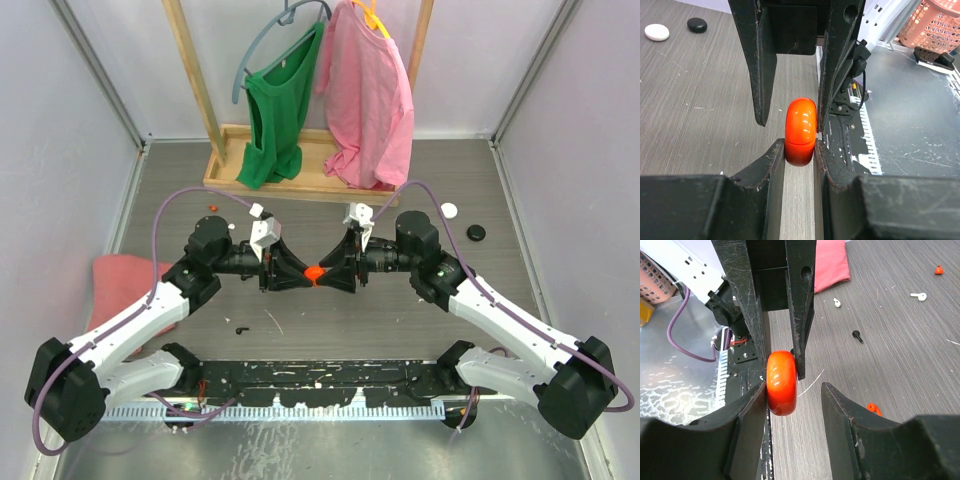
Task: Insert the wireless bluetooth earbuds into the charging case
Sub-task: Pick up the charging case at the center of the board, then open the charging case, then pick up the earbud from the center of the board.
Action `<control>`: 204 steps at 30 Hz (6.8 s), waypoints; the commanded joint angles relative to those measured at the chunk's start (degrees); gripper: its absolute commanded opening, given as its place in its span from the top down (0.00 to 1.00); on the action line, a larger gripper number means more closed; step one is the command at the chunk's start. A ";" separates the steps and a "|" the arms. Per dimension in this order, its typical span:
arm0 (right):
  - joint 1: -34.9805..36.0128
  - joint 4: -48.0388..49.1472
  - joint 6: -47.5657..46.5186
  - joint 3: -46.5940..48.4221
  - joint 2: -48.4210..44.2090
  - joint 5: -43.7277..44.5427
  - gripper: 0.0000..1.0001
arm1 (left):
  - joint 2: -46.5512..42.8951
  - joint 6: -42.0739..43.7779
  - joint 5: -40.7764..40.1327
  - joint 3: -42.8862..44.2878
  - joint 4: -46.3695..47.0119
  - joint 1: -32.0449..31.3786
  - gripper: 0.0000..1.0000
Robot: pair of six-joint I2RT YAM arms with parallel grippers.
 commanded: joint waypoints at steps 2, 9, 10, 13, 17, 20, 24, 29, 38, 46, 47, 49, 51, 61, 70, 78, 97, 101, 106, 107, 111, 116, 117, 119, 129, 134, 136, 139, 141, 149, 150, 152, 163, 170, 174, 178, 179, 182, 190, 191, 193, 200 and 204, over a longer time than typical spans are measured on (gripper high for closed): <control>-0.72 3.48 1.64 1.90 -1.60 1.99 0.48 | -1.60 1.32 1.26 0.24 -0.06 -0.13 1.00; -1.80 3.48 3.19 2.48 -1.39 1.84 0.46 | -2.31 1.92 0.87 -0.27 -0.15 -0.19 1.00; -1.95 3.48 3.36 2.50 -1.35 1.84 0.46 | -2.42 2.00 0.56 -0.37 -0.15 -0.16 1.00; -2.32 3.46 3.97 2.64 -1.18 1.84 0.45 | -2.81 2.26 0.24 -0.64 -0.09 -0.12 1.00; -2.62 3.61 4.65 2.86 -0.86 1.79 0.45 | -3.15 2.45 -0.23 -0.98 -0.15 -0.13 1.00; -2.88 3.80 5.29 3.06 -0.65 2.41 0.45 | -3.01 2.63 -0.82 -1.17 -0.15 -0.13 1.00; -3.32 4.27 6.72 3.27 -0.01 2.67 0.44 | -2.88 2.48 -0.80 -1.20 -0.15 -0.17 1.00; -3.43 5.23 7.70 3.45 0.28 2.32 0.44 | -3.18 2.02 -1.60 -1.50 0.29 -0.13 1.00; -3.49 9.63 9.21 0.98 -2.23 3.43 0.40 | -4.95 -2.53 -9.56 -4.04 4.89 -0.13 1.00; -3.52 22.46 10.31 -7.95 -6.65 3.89 0.30 | -7.53 -8.35 -16.57 -8.03 14.88 -0.14 1.00; -3.50 24.35 10.45 -9.20 -7.12 3.89 0.28 | -7.70 -8.84 -16.90 -8.29 16.01 -0.13 1.00; -3.50 28.34 10.46 -11.49 -7.69 2.94 0.26 | -7.98 -9.89 -17.37 -8.71 18.24 -0.13 1.00; -3.50 34.10 10.26 -13.59 -7.62 1.04 0.25 | -7.92 -11.15 -17.57 -8.88 20.46 -0.15 1.00; -3.44 56.55 14.15 -22.44 -6.10 2.65 0.27 | -5.54 -15.99 -13.51 -8.77 30.81 -0.84 1.00; -3.42 61.79 18.90 -20.48 -1.86 1.31 0.43 | -2.54 -14.21 -12.96 -6.13 30.87 -4.65 1.00; -3.41 64.54 22.00 -20.08 0.09 -0.01 0.46 | -1.53 -13.70 -13.92 -5.37 32.21 -5.90 1.00; -3.43 65.39 23.16 -22.14 0.65 2.41 0.40 | -3.61 -13.13 -16.56 -6.72 33.64 -6.25 1.00; -3.41 65.85 23.05 -22.61 0.24 2.45 0.40 | -4.07 -12.86 -17.02 -7.13 33.39 -6.27 1.00; -3.41 66.08 23.10 -21.98 0.45 1.40 0.47 | -3.78 -13.03 -16.58 -7.04 33.21 -6.25 1.00; -3.45 66.16 23.12 -21.91 0.53 1.18 0.48 | -3.80 -13.01 -16.47 -7.06 33.22 -6.28 1.00; -3.44 67.69 23.76 -21.79 1.45 0.23 0.56 | -3.61 -13.22 -16.31 -6.67 33.19 -6.35 1.00; -3.45 69.81 24.84 -21.60 2.56 -0.40 0.59 | -3.04 -13.32 -16.69 -6.24 33.51 -6.78 1.00; -3.46 70.16 24.98 -21.62 2.72 -0.44 0.59 | -2.85 -13.41 -16.74 -6.22 33.67 -6.89 1.00; -3.41 70.91 25.14 -21.62 3.08 -0.69 0.59 | -2.39 -13.45 -16.92 -6.06 33.84 -7.25 1.00; -3.42 72.08 24.99 -21.47 3.47 -1.92 0.74 | -1.29 -13.48 -16.49 -5.74 33.88 -8.29 1.00; -3.51 72.11 24.56 -21.81 3.15 -2.23 0.90 | -1.95 -12.28 -16.82 -6.21 30.48 -8.29 0.92; -3.58 72.10 24.28 -22.18 2.93 -1.93 0.96 | -2.84 -11.40 -17.57 -6.68 28.86 -8.30 0.85; -3.95 72.10 24.07 -23.05 2.31 -0.70 0.99 | -4.64 -9.94 -18.87 -7.43 26.13 -8.30 0.77; -4.39 72.10 23.74 -23.78 1.54 0.13 0.99 | -6.11 -8.55 -19.93 -7.94 23.00 -8.26 0.69; -5.07 69.07 18.44 -27.32 -1.64 5.50 0.99 | -12.29 -8.43 -29.10 -10.18 12.46 -8.30 0.46; -5.08 68.69 17.27 -27.89 -2.04 6.57 0.99 | -12.78 -9.07 -31.29 -10.10 10.51 -8.29 0.45; -5.08 67.49 14.39 -29.47 -2.95 8.69 0.99 | -13.41 -11.02 -35.27 -9.86 6.31 -8.30 0.43; -5.07 67.39 6.40 -36.87 -4.45 24.65 0.99 | -6.21 -22.01 -53.46 -5.24 -11.41 -8.75 0.39; -5.08 67.80 5.47 -39.13 -5.90 30.08 0.99 | 5.11 -24.18 -64.20 -1.27 -15.15 -12.59 0.39; -5.05 68.21 5.64 -40.05 -6.36 32.30 0.99 | 11.01 -22.63 -69.81 1.72 -17.81 -14.51 0.37; -5.08 68.46 6.00 -39.91 -5.31 32.25 0.99 | 17.16 -21.04 -74.03 5.00 -20.81 -16.52 0.36; -5.08 68.57 6.11 -39.95 -5.04 32.32 0.99 | 18.64 -20.56 -74.86 5.97 -21.53 -17.02 0.37; -5.09 68.68 6.32 -39.92 -4.77 32.33 0.99 | 22.94 -19.58 -76.31 8.59 -23.32 -18.63 0.37; -5.08 68.35 6.42 -39.74 -4.51 32.07 0.99 | 31.29 -17.95 -79.52 13.28 -27.28 -20.31 0.38; -5.08 68.28 6.51 -39.65 -4.34 31.96 0.99 | 31.60 -17.56 -79.66 13.62 -27.69 -20.33 0.38; -5.08 68.17 6.53 -39.54 -4.30 31.72 0.99 | 32.55 -17.14 -79.85 14.15 -28.28 -20.43 0.38; -5.08 66.93 6.25 -39.44 -5.14 31.96 0.99 | 34.89 -16.07 -81.61 14.49 -28.80 -20.46 0.38; -5.08 66.76 6.29 -39.30 -5.05 31.71 0.99 | 36.18 -14.71 -85.01 15.57 -30.06 -20.42 0.39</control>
